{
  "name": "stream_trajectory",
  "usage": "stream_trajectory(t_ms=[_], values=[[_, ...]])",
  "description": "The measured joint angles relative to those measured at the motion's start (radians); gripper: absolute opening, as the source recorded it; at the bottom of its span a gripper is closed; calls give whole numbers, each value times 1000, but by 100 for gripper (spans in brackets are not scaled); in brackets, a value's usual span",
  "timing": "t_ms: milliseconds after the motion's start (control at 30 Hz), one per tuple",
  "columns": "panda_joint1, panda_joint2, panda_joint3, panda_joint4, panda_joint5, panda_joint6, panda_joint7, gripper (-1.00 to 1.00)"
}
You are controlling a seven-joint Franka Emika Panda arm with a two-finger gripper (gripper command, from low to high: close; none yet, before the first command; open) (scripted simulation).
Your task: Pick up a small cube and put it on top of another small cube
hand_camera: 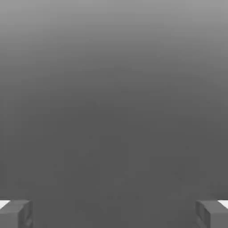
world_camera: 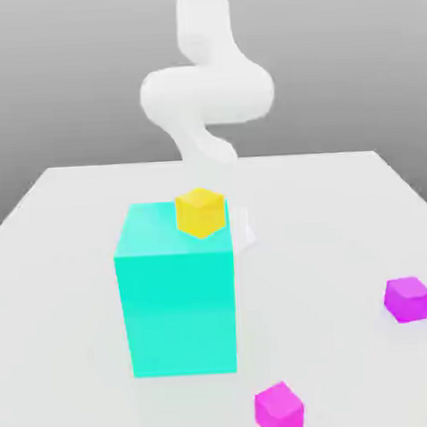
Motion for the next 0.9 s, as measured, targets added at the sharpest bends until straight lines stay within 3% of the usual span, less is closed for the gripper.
stream_trajectory(t_ms=[467, 900], values=[[114, 513, 102, 103, -12, 94, -89, 0], [249, 989, 172, 198, -113, 177, -110, 0]])
